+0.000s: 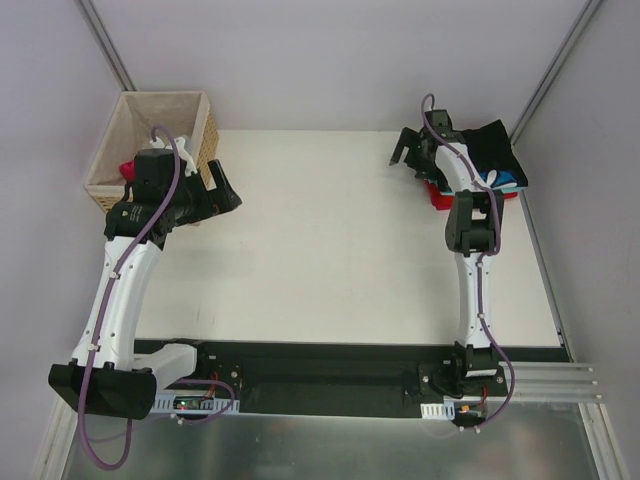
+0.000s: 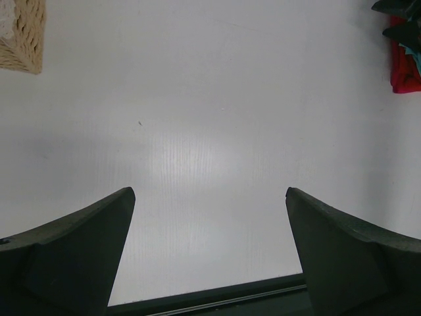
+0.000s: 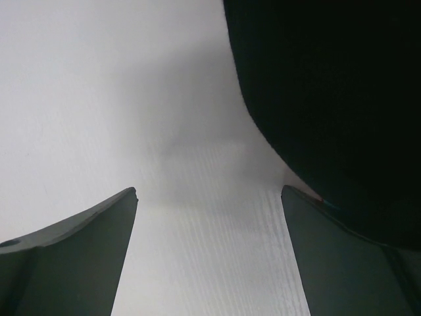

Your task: Fold and stack the t-shirts

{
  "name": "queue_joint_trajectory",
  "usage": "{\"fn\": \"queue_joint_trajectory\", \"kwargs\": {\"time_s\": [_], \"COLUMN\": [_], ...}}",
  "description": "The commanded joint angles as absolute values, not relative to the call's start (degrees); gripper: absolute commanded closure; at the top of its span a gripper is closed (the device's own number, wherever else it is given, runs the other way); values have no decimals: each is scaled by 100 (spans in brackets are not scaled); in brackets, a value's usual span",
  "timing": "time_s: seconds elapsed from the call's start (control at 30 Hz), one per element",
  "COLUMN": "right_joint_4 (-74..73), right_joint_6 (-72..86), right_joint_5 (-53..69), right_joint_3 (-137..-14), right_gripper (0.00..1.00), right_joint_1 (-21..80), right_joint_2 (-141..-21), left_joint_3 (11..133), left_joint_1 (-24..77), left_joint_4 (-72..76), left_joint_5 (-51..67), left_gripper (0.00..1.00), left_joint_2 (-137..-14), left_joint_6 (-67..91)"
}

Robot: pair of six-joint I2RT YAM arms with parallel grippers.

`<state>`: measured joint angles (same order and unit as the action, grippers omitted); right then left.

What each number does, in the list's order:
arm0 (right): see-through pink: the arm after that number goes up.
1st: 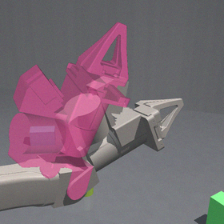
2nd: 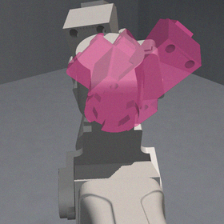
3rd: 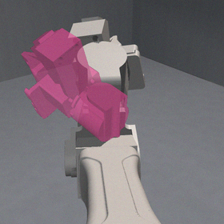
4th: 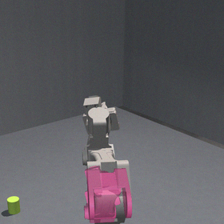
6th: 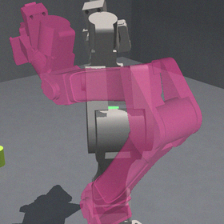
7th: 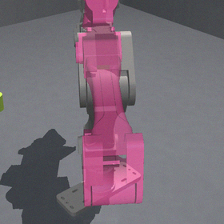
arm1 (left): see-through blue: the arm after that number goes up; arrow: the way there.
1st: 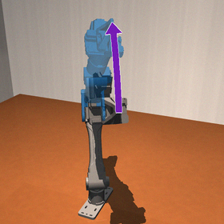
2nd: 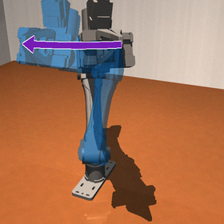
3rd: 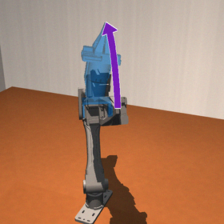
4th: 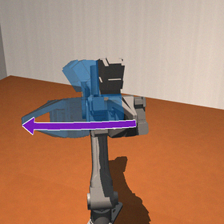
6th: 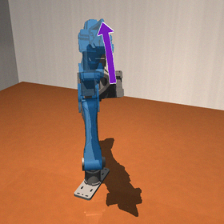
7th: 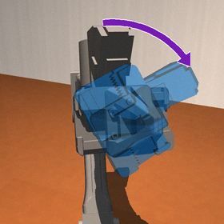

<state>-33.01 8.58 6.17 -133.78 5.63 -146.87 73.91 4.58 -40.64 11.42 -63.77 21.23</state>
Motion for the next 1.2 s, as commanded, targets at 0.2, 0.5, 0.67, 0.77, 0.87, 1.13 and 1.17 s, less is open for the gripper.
{"fn": "queue_joint_trajectory", "kwargs": {"time_s": [0.2,0.5,0.67,0.77,0.87,1.13,1.17], "right_joint_4": [-3762,-3718,-3665,-3481,-2805,-2890,-2987], "right_joint_6": [1169,1274,1266,1239,1090,651,511], "right_joint_5": [404,466,501,824,1168,1248,1205], "right_joint_3": [-13720,-13948,-14124,-13758,-12940,-11805,-11734], "right_gripper": [4,4,4,4,4,4,4], "right_joint_1": [18,-193,-246,-229,-45,711,764], "right_joint_2": [-14888,-15029,-15073,-14759,-13909,-12183,-12016], "left_joint_3": [7725,7901,7945,7954,7919,7612,7585], "left_joint_1": [519,519,519,519,519,519,519], "left_joint_4": [-4122,-4166,-4192,-4219,-4219,-4236,-4228], "left_joint_5": [1063,1046,1055,1072,1098,1248,1292], "left_gripper": [1,1,1,1,1,1,1], "left_joint_2": [-6425,-6557,-6592,-6566,-6443,-5820,-5766], "left_joint_6": [1986,1951,1951,1942,1969,2092,2109]}}
